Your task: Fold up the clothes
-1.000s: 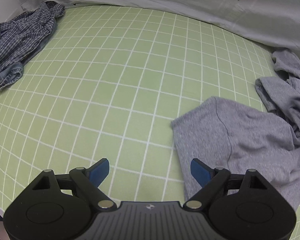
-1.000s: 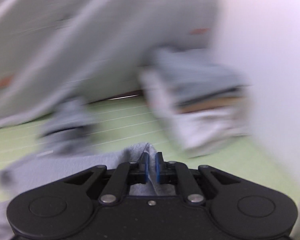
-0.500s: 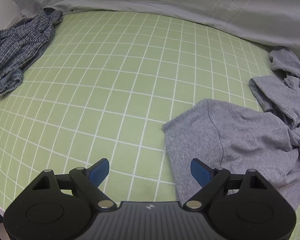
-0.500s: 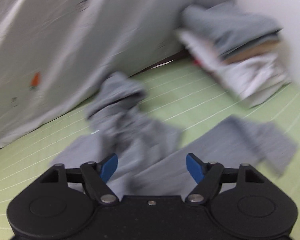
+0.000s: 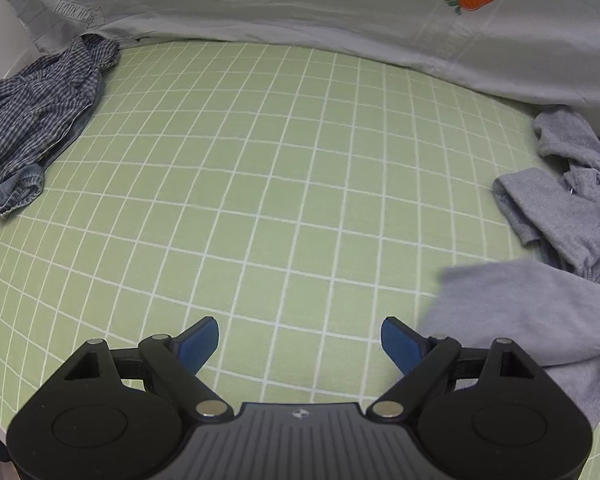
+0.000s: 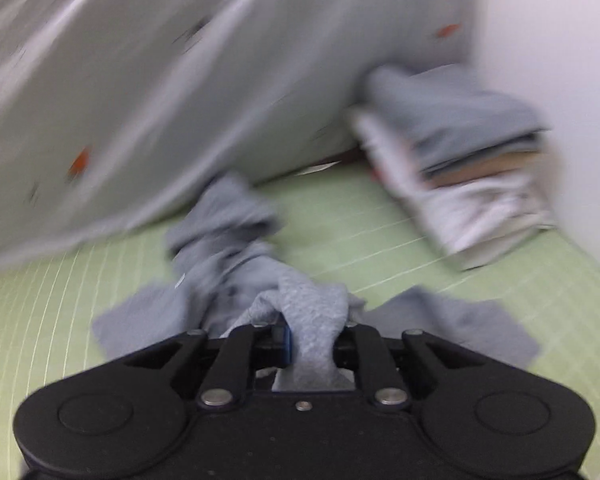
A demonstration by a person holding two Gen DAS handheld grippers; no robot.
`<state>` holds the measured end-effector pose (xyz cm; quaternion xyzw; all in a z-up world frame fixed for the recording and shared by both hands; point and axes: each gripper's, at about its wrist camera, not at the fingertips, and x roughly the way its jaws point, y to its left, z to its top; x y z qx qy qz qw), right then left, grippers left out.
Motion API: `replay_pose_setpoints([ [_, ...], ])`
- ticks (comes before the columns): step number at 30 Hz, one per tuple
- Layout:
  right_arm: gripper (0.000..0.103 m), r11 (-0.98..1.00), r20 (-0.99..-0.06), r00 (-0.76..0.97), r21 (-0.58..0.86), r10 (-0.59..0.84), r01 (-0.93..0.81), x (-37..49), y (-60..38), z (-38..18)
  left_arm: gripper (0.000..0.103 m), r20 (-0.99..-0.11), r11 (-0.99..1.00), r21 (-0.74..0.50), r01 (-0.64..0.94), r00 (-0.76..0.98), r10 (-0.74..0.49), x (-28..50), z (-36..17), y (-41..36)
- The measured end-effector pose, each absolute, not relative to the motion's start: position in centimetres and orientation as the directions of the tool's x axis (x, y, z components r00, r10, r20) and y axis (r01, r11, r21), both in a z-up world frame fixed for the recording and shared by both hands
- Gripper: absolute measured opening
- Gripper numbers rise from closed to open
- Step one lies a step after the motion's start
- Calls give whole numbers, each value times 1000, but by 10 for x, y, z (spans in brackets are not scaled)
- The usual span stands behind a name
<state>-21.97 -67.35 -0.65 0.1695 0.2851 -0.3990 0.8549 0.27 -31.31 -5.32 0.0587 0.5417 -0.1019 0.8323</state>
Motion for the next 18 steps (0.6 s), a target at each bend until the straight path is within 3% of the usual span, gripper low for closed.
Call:
replay_pose_setpoints([
  [2,13,586,-641,410,-77,-648,807,-221,-694,-21,89,-913,969,-28,246,389,-125,6,-55,-322],
  [6,21,546,-749,352,-15,-560,837,-232,-722,-53,89,-917,959,-37,280,372,-144,22,-64,-353],
  [8,57,553,-747,381,21,-545,833,-237,-722,-58,89,-914,950,-53,307,369,-170,32,-65,-374],
  [10,74,556,-752,405,62,-520,829,-236,-727,-65,89,-910,941,-71,331,364,-197,45,-65,-395],
  [14,79,467,-791,398,163,-465,869,-227,-752,-80,89,-912,931,-115,347,333,-237,83,-70,-443],
  [18,80,445,-806,388,177,-446,878,-214,-771,-93,89,-916,906,-132,403,300,-267,114,-86,-493],
])
